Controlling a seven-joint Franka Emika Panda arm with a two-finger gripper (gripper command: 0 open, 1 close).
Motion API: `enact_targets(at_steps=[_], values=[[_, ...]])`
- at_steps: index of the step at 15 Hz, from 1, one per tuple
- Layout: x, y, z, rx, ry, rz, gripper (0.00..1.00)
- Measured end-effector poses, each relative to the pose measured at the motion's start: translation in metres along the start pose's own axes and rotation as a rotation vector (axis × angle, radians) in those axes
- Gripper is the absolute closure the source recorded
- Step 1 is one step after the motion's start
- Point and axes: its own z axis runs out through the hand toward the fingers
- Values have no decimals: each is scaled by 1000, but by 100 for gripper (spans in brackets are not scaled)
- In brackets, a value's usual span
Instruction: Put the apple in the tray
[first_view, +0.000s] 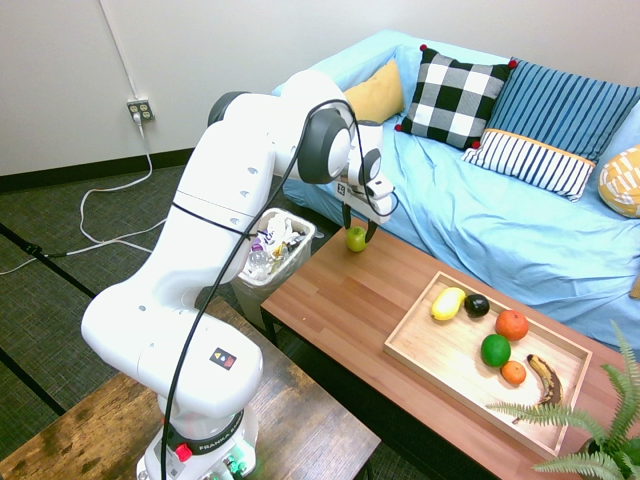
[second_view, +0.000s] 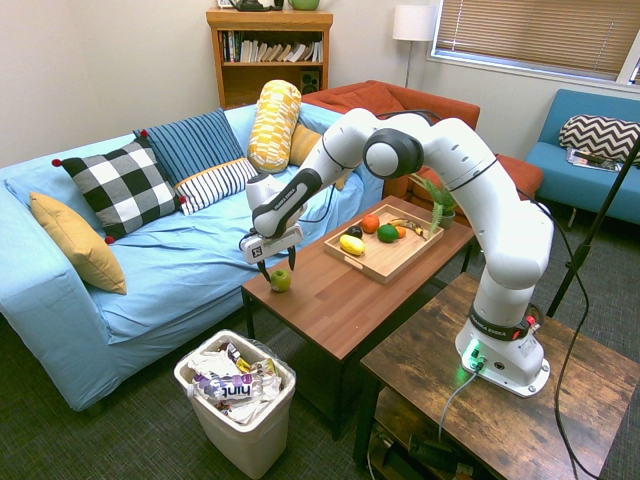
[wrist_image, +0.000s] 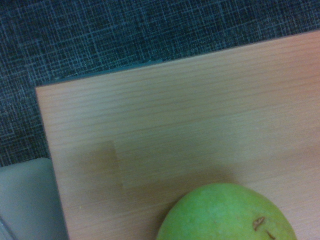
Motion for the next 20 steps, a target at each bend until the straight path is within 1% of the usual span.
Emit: enact_targets(at_steps=[6,7,14,17,18,20], values=[[-3,-2,17,-30,-9,-4,0],[-4,-2,20,-33,-11,-5,100],[-1,-5,25,-33,-24,12,100],[9,-3,21,-24,-40,31,100],[17,-1,12,-8,-46,38,100],[41,4,-30,44,-42,58,100]])
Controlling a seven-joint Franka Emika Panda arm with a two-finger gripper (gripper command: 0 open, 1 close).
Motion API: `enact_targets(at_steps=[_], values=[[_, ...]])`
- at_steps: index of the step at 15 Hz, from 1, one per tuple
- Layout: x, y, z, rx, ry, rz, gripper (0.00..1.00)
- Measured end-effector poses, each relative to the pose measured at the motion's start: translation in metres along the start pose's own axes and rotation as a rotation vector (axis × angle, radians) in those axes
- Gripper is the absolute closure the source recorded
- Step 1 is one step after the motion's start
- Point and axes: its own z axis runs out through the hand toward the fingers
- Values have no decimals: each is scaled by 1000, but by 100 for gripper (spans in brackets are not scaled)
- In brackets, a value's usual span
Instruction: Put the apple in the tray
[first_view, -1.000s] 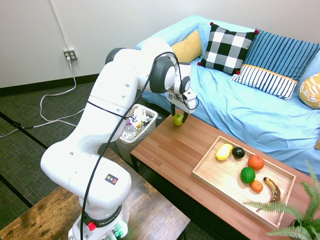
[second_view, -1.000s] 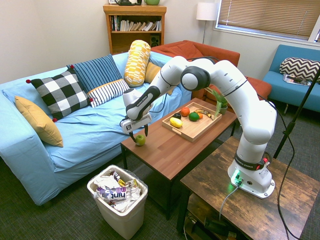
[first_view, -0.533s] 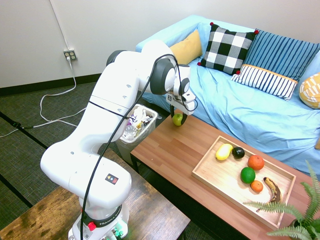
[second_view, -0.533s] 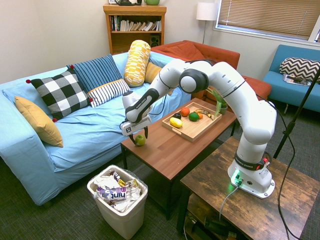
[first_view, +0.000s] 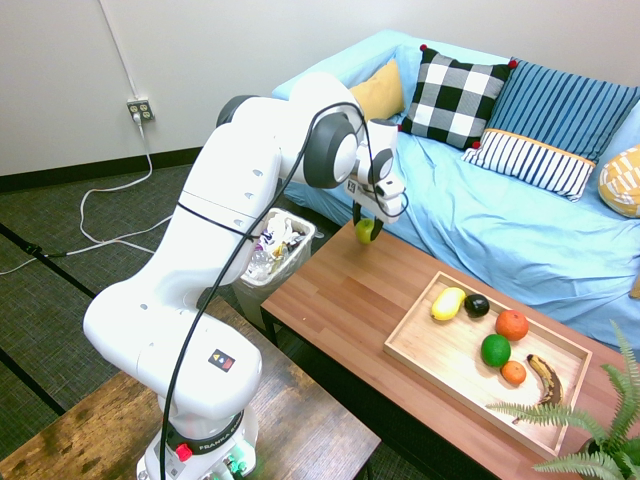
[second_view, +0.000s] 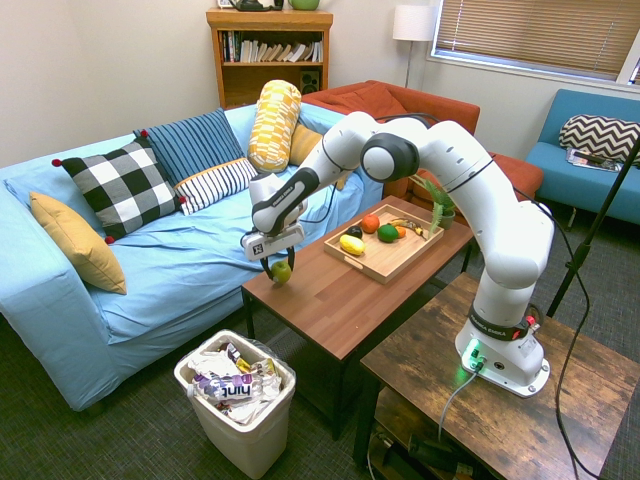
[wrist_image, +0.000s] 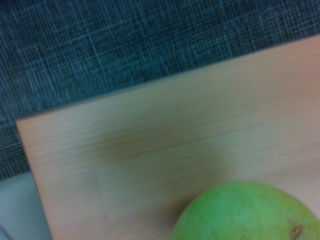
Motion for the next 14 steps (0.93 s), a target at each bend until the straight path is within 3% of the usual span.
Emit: enact_targets(at_steps=[3,6,14], values=[[32,30,-72,32,5,34,100],[68,88,-102,22,18,116,100],[198,267,-39,-34,0,339,100]])
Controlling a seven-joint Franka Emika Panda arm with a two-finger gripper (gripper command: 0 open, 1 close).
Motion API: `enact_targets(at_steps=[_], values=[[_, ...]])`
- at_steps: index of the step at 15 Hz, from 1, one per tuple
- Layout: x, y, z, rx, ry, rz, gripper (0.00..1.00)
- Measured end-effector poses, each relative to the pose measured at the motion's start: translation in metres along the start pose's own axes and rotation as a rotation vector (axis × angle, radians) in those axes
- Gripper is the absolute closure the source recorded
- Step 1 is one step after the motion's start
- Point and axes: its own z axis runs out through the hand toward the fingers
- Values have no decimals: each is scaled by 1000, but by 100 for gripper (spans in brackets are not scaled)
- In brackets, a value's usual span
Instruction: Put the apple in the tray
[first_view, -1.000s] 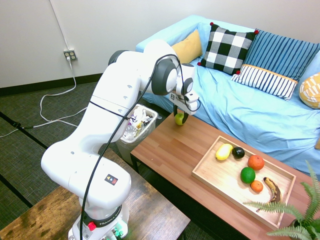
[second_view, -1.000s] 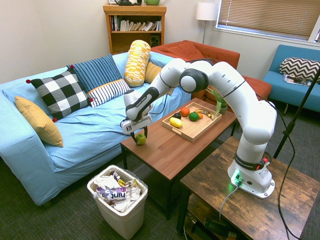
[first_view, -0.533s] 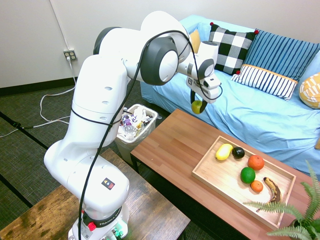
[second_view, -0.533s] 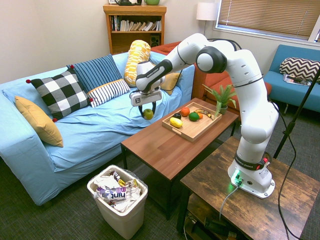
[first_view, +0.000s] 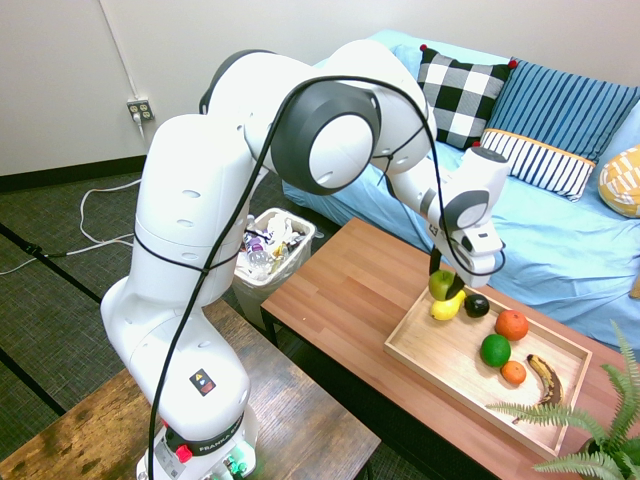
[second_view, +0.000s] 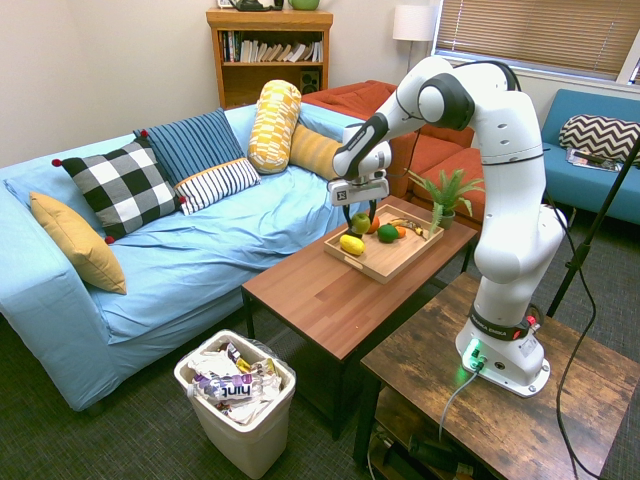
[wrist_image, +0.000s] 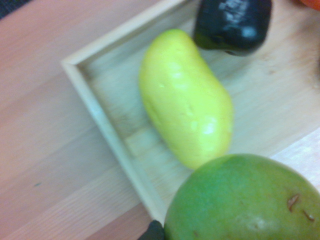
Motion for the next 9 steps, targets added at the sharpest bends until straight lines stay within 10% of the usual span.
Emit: enact_targets(at_steps=[9], values=[[37,17,103,-89,-32,76,100]])
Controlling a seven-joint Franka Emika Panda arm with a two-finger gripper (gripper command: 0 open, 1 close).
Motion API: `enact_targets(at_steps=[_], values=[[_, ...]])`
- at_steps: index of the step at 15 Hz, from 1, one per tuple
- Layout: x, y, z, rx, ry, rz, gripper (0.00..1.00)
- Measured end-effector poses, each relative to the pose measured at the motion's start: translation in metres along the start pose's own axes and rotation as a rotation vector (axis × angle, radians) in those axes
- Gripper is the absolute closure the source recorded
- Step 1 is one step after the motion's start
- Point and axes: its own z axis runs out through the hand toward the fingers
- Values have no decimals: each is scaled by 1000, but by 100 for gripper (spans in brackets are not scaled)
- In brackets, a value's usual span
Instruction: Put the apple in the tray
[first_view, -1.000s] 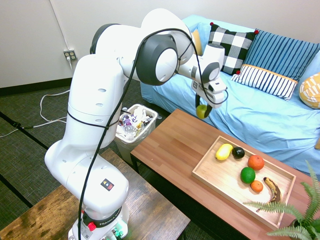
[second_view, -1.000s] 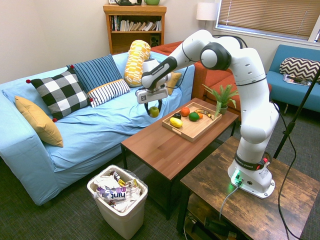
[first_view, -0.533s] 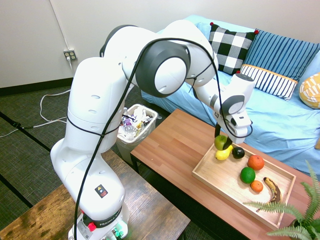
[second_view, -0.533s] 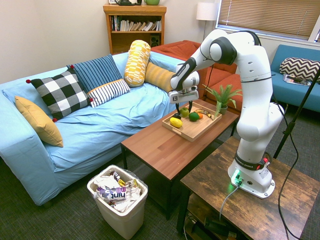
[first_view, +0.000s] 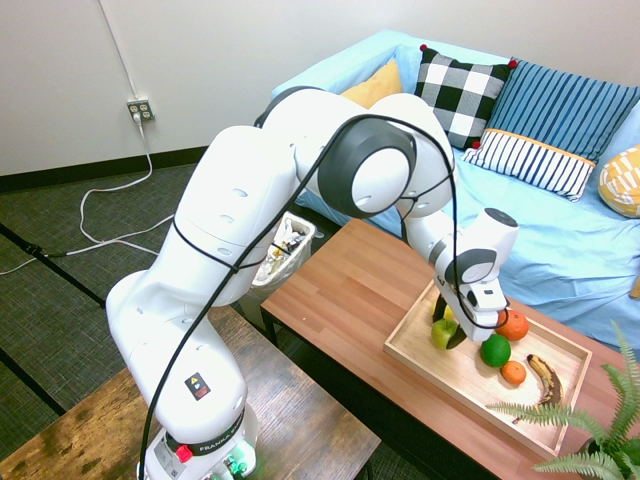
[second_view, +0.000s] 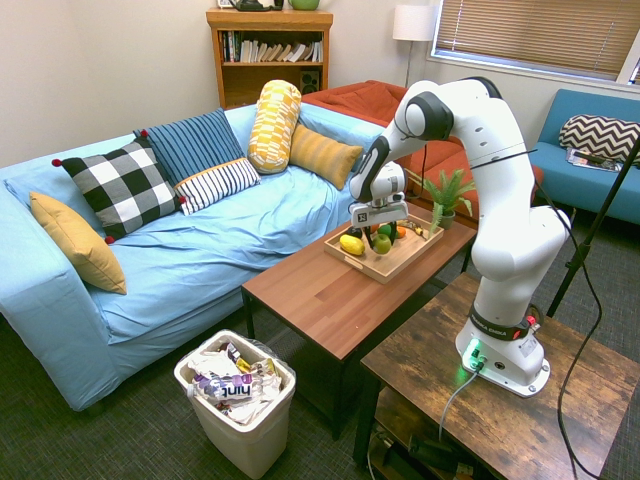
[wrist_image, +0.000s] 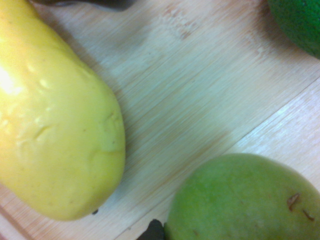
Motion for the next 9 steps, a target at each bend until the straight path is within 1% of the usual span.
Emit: enact_targets(at_steps=[1,2,9], values=[[2,-1,7,-5,-3,5,100],[3,-1,12,-9,-6,6,0],[7,4,18,13,-31,7,0]])
